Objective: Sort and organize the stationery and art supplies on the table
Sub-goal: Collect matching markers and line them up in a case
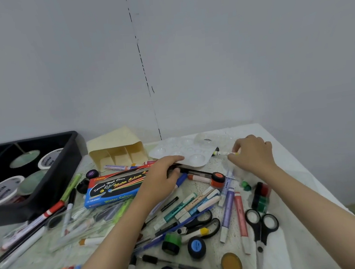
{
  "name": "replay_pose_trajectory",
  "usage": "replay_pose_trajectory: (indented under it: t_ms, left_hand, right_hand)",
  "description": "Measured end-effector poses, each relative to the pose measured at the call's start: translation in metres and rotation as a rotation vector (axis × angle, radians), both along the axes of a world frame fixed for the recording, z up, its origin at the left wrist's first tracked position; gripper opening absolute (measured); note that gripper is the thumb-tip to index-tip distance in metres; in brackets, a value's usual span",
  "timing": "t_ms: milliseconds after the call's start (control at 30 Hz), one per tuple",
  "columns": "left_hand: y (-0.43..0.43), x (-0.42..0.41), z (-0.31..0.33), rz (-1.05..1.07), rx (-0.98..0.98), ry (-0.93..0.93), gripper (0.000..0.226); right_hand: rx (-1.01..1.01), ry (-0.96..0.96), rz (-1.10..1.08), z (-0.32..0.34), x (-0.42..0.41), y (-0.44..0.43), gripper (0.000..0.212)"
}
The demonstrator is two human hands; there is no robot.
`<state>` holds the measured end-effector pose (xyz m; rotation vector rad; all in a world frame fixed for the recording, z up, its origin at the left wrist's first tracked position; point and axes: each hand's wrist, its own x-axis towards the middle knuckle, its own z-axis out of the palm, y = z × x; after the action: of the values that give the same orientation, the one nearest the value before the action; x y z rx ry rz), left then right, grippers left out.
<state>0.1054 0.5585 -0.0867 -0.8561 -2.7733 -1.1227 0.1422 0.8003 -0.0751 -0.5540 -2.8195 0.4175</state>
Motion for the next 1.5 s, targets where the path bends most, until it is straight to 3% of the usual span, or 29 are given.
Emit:
replay_pose_trajectory:
  t_ms: [233,367,500,600,833,900,967,1033,1100,1233,1367,1500]
  left_hand:
    - [0.005,0.022,0.012,-0.012,0.210,-0.107,0.038]
    - [0.008,0.038,0.015,-0.025,0.311,-0.192,0.038]
    - [0.008,0.051,0.017,0.068,0.646,-0.535,0.021]
    - [0.001,0.056,0.019,0.113,0.878,-0.728,0.016]
    - [-0.023,0.065,0.015,0.184,1.037,-0.804,0.017]
    - [-0.033,0.064,0.016,0.238,1.170,-0.835,0.016]
    - [-0.046,0.064,0.016,0.282,1.235,-0.846,0.016]
    - [-0.057,0.064,0.015,0.327,1.208,-0.839,0.017]
    - [-0.066,0.065,0.013,0.346,1.170,-0.850,0.018]
    - [-0.080,0.066,0.009,0.320,1.107,-0.887,0.029]
    - [-0.090,0.066,0.006,0.322,1.059,-0.868,0.042]
    - [-0.096,0.064,0.006,0.325,1.077,-0.864,0.044]
  right_hand:
    - [-0.576,0.174,0.151,0.039,0.027,-0.009,0.008]
    - [-0.741,0.215,0.230,0.058,0.041,-0.030,0.012]
    - [-0.877,0.198,0.268,0.057,0.050,-0.059,0.016]
    - [-0.868,0.145,0.313,0.043,0.053,-0.080,0.014]
    - [-0.736,0.151,0.493,0.022,0.052,-0.115,0.004]
    - [-0.555,0.169,0.480,0.017,0.043,-0.112,0.007]
    - [-0.221,0.150,0.424,0.011,0.031,-0.103,0.014]
    - [0.060,0.098,0.374,0.003,0.018,-0.091,0.027]
    - [0.160,0.044,0.361,-0.002,0.006,-0.081,0.037]
    - [0.197,-0.041,0.378,-0.010,-0.011,-0.068,0.035]
    - [0.198,-0.003,0.369,-0.011,-0.017,-0.058,0.033]
    - [-0.084,0.176,0.324,-0.006,-0.018,-0.050,0.026]
